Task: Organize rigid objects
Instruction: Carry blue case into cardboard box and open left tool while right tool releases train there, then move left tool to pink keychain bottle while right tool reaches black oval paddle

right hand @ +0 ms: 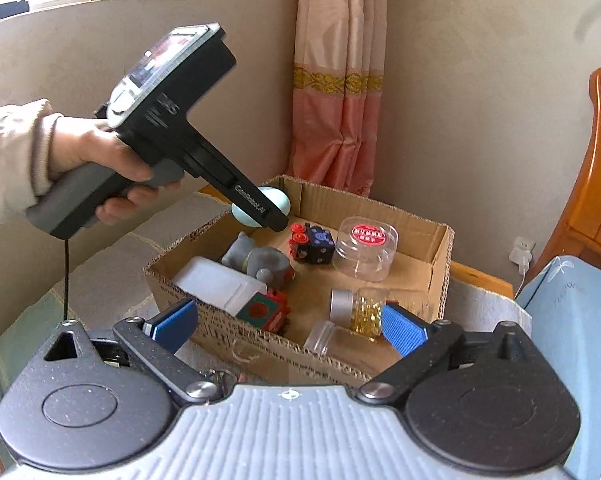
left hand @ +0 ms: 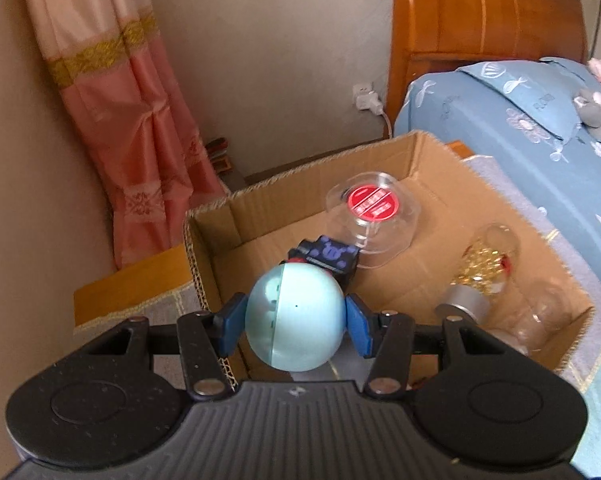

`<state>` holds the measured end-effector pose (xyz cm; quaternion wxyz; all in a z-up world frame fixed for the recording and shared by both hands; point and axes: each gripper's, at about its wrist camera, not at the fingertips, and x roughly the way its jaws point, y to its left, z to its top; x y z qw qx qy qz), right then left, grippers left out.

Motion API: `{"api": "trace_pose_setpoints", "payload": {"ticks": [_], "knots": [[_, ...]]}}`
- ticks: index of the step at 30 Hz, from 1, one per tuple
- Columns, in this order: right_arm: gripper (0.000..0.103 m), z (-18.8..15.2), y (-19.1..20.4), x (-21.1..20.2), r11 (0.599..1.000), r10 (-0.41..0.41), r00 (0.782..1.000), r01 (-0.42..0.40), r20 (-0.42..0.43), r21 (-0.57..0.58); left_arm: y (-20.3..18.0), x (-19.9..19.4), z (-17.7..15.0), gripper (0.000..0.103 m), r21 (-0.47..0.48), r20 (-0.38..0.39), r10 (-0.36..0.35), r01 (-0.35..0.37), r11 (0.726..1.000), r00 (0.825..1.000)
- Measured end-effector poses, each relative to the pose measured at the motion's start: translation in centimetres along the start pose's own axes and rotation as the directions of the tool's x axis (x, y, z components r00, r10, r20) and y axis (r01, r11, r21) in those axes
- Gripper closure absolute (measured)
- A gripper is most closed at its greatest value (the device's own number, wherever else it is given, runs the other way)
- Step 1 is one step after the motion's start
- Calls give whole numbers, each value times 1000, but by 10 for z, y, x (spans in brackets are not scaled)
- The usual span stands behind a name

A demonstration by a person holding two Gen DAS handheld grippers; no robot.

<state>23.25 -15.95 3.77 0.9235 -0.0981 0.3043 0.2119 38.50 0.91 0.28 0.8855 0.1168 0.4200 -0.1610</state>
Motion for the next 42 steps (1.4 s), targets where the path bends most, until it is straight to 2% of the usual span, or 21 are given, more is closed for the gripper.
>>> {"api": "trace_pose_setpoints", "payload": {"ticks": [2,4,6,9,12,18,22,28,34,38,42], "knots": [[2,-3,-1,-3,1000,-7,1000,7,0,1,2,2,-1,45,-16,2,-3,3,1000,1000],[0,-6,-1,-5,1000,-12,1000,12,-5,5,4,-2,-1,16,-26,14,-5,5,1000,1000],[0,-11,-2,-6,1000,-21,1000,21,-12,14,2,-10,-2,8,-23,45,28,-27,999,999],[0,-18,-4,-6,999,-24,999,25,-27,35,-2,-21,-4,8,5,52,53,-53,999,997],[0,-25,-6,-7,998,-21,999,23,-40,64,-6,-32,-11,6,18,51,49,-50,999,997],[0,-40,-3,-16,989,-12,999,18,-46,146,-15,-61,-34,5,5,48,43,-44,999,998],[0,-50,1,-27,982,-35,998,43,-46,182,-21,-88,-47,5,-7,59,50,-50,999,997],[0,-70,9,-43,965,-79,996,88,-45,247,-39,-128,-81,2,-1,79,37,-37,999,996],[0,-96,24,-47,949,-111,991,127,-72,290,-65,-142,-123,2,28,84,48,-50,998,995],[0,-112,30,-42,937,-195,975,218,-108,274,-81,-134,-147,2,32,79,42,-44,999,996],[0,-123,29,-29,924,-290,943,321,-164,208,-91,-125,-167,2,-3,95,50,-50,999,994]]}}
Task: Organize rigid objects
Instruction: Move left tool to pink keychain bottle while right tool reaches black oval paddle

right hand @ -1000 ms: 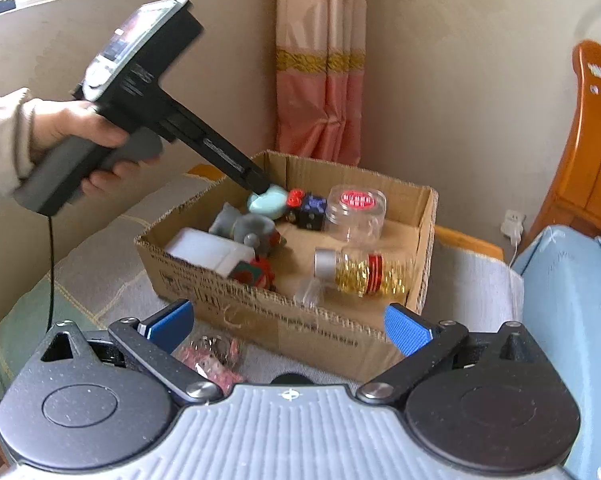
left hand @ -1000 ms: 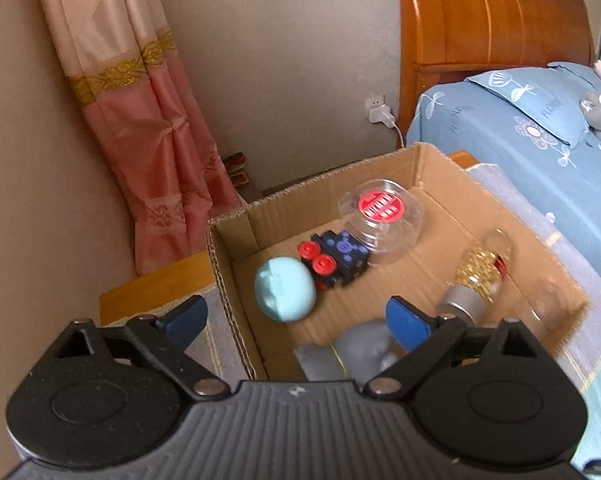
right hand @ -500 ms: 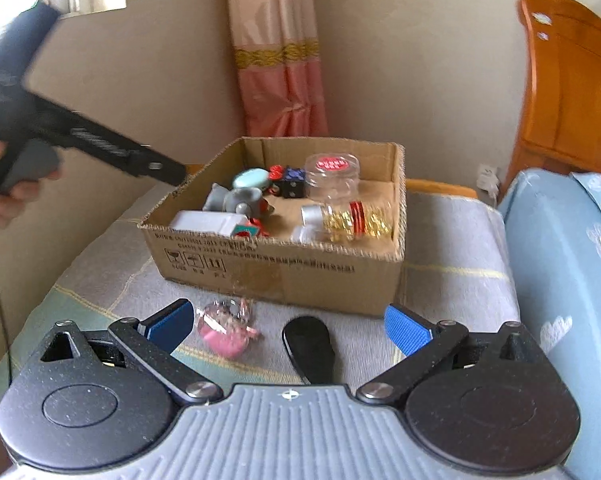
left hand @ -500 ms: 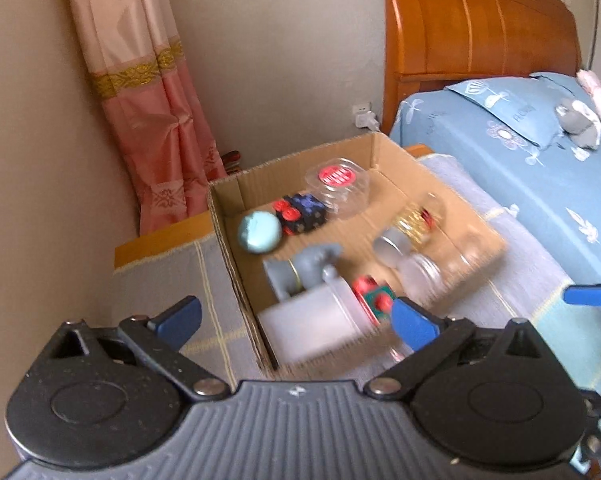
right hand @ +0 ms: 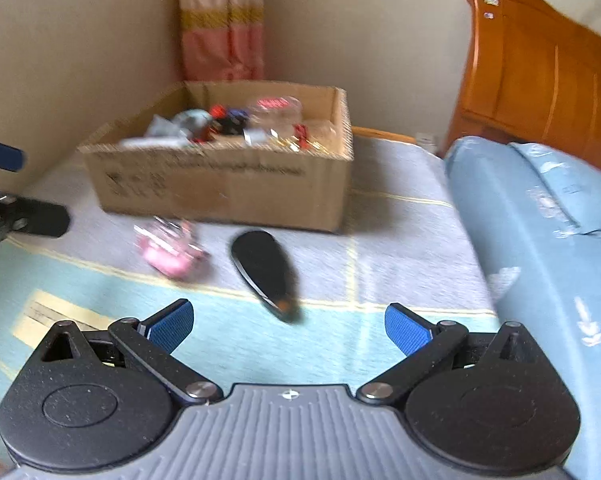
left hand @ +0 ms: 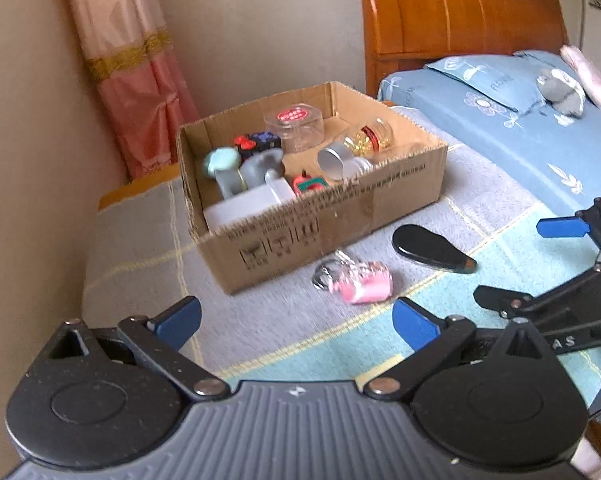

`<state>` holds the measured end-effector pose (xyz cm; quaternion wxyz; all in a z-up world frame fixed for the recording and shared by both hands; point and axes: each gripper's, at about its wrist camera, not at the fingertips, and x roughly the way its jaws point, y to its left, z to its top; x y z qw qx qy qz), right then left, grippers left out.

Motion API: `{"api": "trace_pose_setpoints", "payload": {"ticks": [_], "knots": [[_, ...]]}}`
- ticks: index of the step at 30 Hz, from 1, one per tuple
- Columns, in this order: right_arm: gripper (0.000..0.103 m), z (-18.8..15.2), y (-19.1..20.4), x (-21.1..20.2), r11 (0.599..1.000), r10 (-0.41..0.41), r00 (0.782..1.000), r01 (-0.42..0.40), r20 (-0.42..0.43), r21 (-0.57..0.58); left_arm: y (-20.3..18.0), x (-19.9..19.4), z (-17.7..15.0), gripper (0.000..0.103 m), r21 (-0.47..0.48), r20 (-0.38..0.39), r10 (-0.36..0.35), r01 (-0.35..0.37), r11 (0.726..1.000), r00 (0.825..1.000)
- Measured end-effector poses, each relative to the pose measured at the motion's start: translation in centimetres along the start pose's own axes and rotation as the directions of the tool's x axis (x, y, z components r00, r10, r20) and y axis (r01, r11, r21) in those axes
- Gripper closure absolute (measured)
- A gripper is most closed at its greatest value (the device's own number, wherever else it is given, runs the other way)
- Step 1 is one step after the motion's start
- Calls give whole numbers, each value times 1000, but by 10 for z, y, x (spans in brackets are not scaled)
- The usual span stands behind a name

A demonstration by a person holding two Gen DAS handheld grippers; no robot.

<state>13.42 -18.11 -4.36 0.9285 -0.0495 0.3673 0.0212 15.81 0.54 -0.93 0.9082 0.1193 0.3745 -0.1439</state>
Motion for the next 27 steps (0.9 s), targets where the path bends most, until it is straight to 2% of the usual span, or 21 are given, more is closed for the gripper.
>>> {"api": "trace_pose_setpoints", "payload": {"ticks": [4,10,22,27], "knots": [[0,-4,-7,18,1000,-7,999,7,-32,10,-1,10,-14,2,-94,-5,-8,8,996,1000],[0,-4,-18,46,997,-9,996,16,-89,70,-7,32,-35,2,-150,-42,13,-19,988,999],[0,-1,-35,56,994,-31,996,40,-82,103,-5,52,-50,1,-192,-89,-14,-3,981,996],[0,3,-51,59,977,-108,988,126,-111,174,-4,53,-51,1,-181,-84,-4,-11,983,996]]}}
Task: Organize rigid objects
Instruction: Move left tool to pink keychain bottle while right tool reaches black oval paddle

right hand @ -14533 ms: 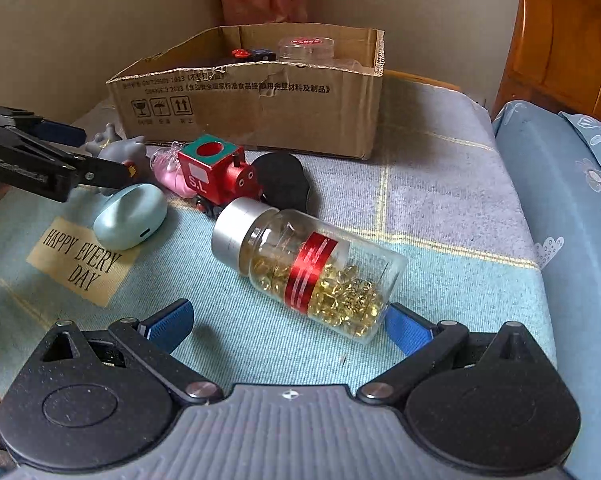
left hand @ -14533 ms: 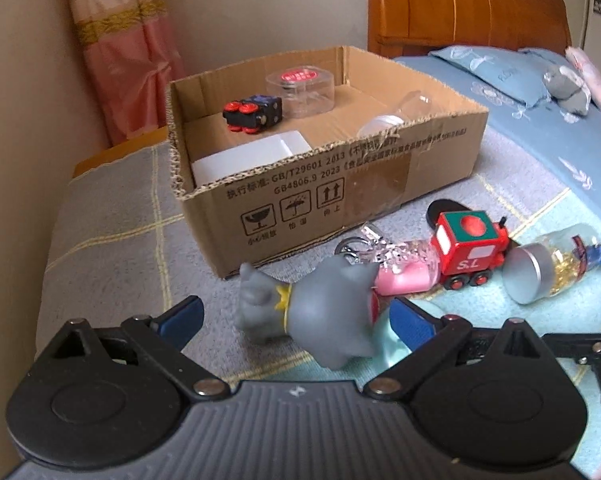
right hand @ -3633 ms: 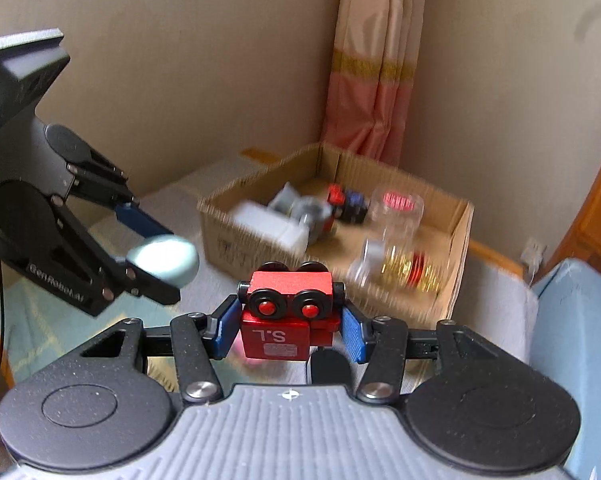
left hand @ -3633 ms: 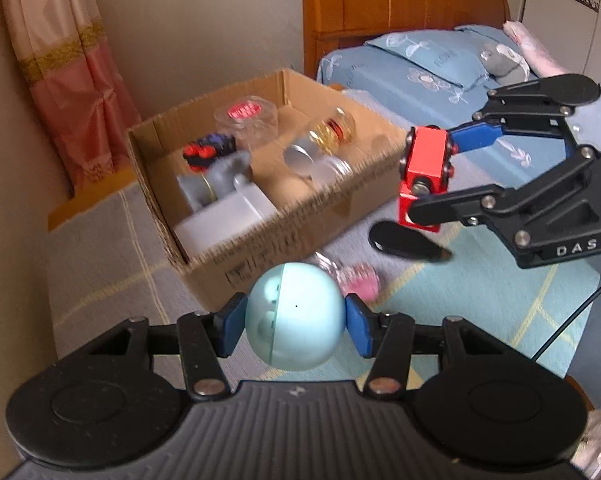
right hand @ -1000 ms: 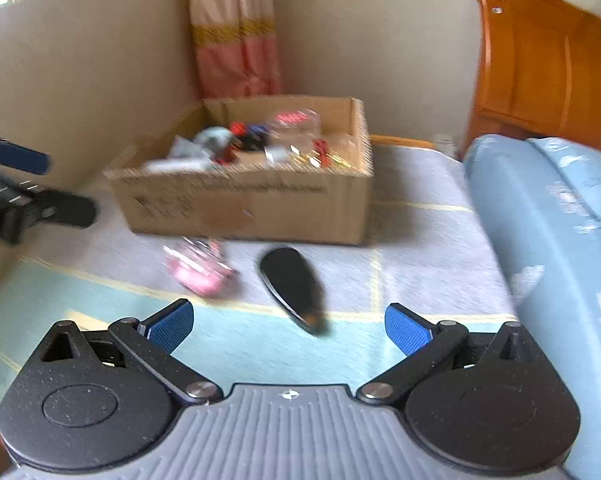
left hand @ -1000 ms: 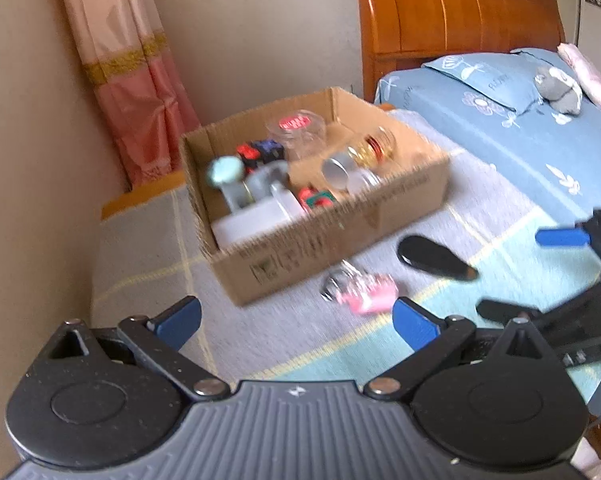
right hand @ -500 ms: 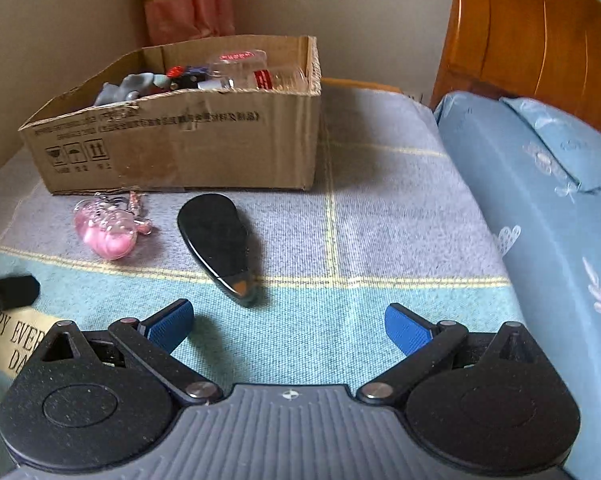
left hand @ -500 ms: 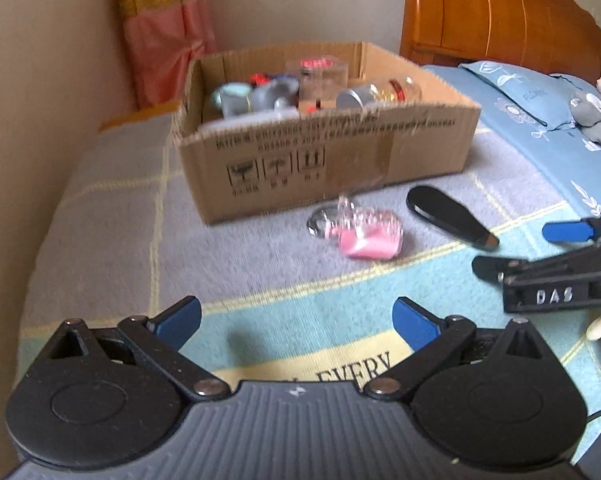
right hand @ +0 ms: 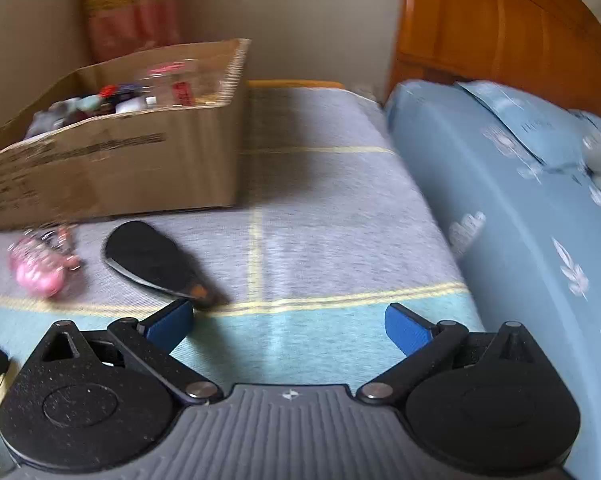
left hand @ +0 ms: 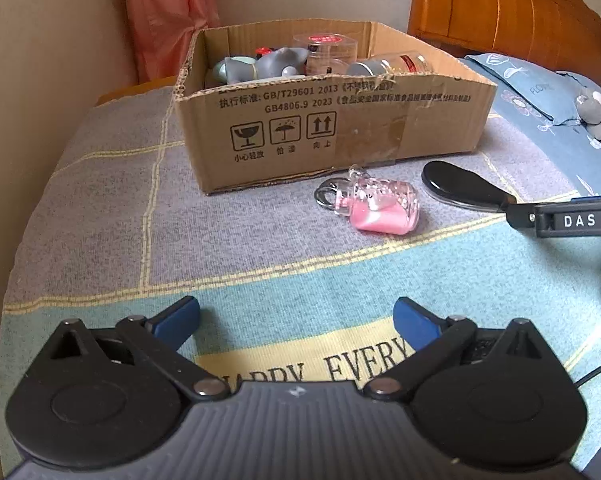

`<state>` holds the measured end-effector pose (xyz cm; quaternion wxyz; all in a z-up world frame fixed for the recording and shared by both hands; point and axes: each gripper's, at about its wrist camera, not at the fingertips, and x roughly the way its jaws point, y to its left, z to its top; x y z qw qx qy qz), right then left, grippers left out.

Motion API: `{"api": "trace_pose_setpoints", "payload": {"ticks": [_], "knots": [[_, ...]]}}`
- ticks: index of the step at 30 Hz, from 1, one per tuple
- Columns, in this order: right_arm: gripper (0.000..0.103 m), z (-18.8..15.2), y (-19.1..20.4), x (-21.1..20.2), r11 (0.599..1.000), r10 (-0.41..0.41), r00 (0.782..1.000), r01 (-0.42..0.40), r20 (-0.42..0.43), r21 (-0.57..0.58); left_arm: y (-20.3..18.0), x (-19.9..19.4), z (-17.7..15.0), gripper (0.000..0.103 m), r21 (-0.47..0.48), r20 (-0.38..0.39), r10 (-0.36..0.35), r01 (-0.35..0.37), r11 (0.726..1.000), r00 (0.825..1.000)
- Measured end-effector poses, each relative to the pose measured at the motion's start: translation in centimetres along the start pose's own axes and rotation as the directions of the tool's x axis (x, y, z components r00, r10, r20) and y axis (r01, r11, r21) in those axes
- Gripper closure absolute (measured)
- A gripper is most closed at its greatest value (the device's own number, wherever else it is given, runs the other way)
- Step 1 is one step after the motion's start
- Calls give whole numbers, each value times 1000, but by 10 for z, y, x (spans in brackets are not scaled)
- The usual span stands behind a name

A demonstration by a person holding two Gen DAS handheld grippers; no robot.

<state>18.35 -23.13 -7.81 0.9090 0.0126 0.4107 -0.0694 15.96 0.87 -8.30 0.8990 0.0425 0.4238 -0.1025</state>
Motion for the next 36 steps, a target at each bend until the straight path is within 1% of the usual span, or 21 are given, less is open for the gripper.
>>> {"api": "trace_pose_setpoints", "payload": {"ticks": [2,4,6,8,12,16,20,23,27,32,36], "knots": [[0,0,3,-1,1000,12,1000,-13,-13,-15,1,0,0,1,1,2,-2,2,1000,1000],[0,-1,11,-4,996,71,997,-72,-19,-55,2,1,0,1,6,8,-7,6,1000,1000],[0,-5,22,-8,986,143,990,-144,-17,-84,4,1,1,1,1,8,-3,3,1000,1000],[0,-6,33,-9,980,168,986,-169,-19,-105,7,2,2,1,-8,7,3,-3,1000,1000],[0,0,52,-4,974,190,982,-190,-12,-120,16,3,3,1,-31,11,21,-21,999,1000],[0,9,60,3,975,193,981,-191,8,-114,21,4,4,1,-42,14,30,-29,999,999],[0,14,61,14,983,145,989,-140,36,-117,21,5,4,1,-39,28,32,-30,999,999],[0,18,60,19,986,140,989,-135,50,-103,20,6,5,1,-38,35,32,-31,999,999],[0,20,57,22,989,113,992,-107,54,-100,19,8,7,1,-35,32,29,-28,999,999],[0,14,37,18,994,89,995,-84,54,-75,10,10,10,1,-4,36,1,-1,1000,999],[0,9,30,14,993,90,995,-86,49,-78,-3,14,12,1,43,51,-34,32,999,998]]}}
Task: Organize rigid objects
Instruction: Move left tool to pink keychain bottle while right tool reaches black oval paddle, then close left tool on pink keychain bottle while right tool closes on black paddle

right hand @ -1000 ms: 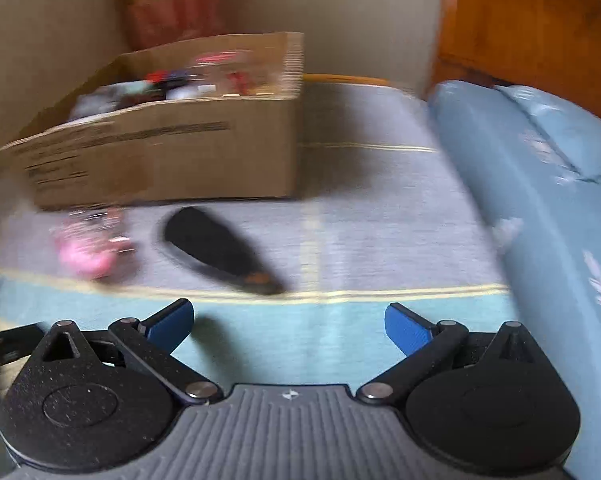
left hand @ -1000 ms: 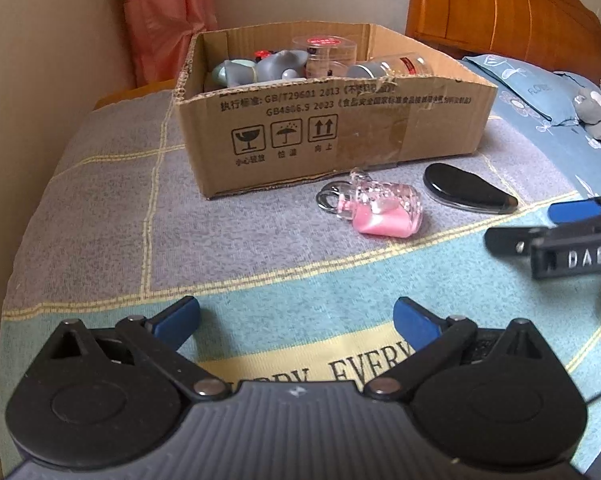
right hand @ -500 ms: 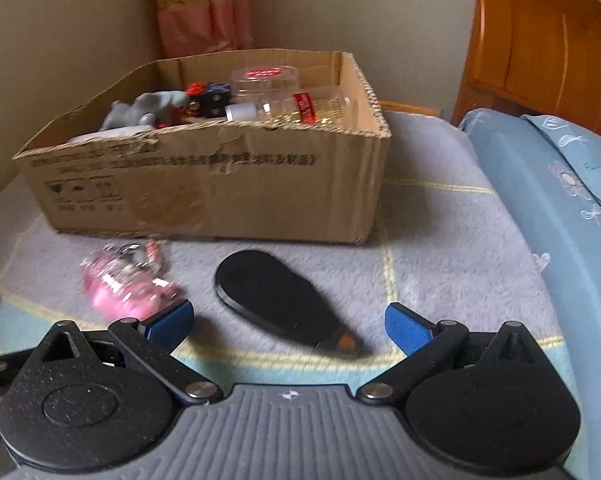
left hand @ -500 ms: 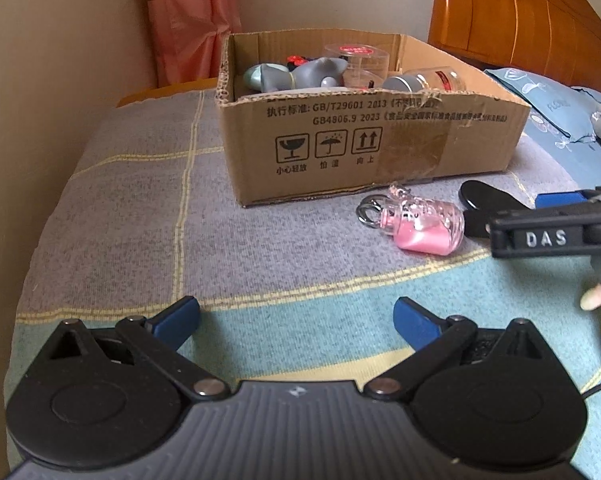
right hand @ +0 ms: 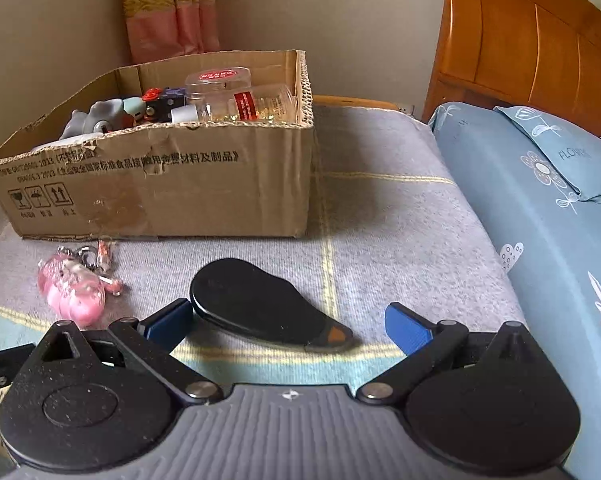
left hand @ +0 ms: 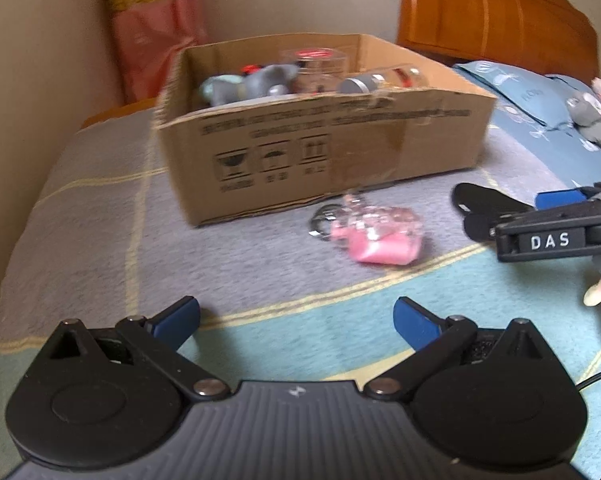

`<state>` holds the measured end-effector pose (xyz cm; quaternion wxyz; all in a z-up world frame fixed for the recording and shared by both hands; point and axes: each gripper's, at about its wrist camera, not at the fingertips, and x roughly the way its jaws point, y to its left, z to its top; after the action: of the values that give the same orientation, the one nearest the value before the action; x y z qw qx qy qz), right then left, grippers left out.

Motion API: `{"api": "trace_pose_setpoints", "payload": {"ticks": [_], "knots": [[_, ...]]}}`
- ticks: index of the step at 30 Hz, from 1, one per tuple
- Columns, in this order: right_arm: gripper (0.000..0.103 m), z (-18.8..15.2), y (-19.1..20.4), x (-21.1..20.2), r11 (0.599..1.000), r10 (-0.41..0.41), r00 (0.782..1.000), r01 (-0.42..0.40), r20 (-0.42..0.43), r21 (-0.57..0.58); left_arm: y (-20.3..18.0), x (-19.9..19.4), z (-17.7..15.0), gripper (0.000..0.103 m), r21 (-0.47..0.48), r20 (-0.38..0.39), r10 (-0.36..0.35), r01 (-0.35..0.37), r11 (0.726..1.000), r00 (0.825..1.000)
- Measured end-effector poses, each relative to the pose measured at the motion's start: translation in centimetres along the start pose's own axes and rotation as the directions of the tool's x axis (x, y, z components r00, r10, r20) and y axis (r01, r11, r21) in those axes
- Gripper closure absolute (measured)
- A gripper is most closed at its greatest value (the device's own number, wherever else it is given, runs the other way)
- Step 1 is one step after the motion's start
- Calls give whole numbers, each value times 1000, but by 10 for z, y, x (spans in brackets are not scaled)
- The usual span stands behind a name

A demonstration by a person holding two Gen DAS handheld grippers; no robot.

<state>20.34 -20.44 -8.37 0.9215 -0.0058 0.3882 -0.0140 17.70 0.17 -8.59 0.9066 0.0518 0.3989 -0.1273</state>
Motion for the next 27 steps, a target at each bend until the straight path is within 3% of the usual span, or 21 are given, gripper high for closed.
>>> {"api": "trace_pose_setpoints", "payload": {"ticks": [6,17,19,21,27], "knots": [[0,-7,-6,-6,998,43,999,-42,7,-45,-16,8,8,2,52,11,-39,38,998,999],[0,-17,-14,-14,990,103,994,-99,41,-99,-29,18,24,25,129,49,-97,90,988,994],[0,-17,-14,-13,990,104,994,-99,42,-102,-29,18,27,41,132,53,-106,98,986,993],[0,-17,-14,-13,990,104,994,-99,43,-102,-28,18,30,51,129,45,-123,116,985,991],[0,-17,-12,-13,992,95,995,-92,32,-92,-26,19,32,53,102,40,-101,97,990,994]]}}
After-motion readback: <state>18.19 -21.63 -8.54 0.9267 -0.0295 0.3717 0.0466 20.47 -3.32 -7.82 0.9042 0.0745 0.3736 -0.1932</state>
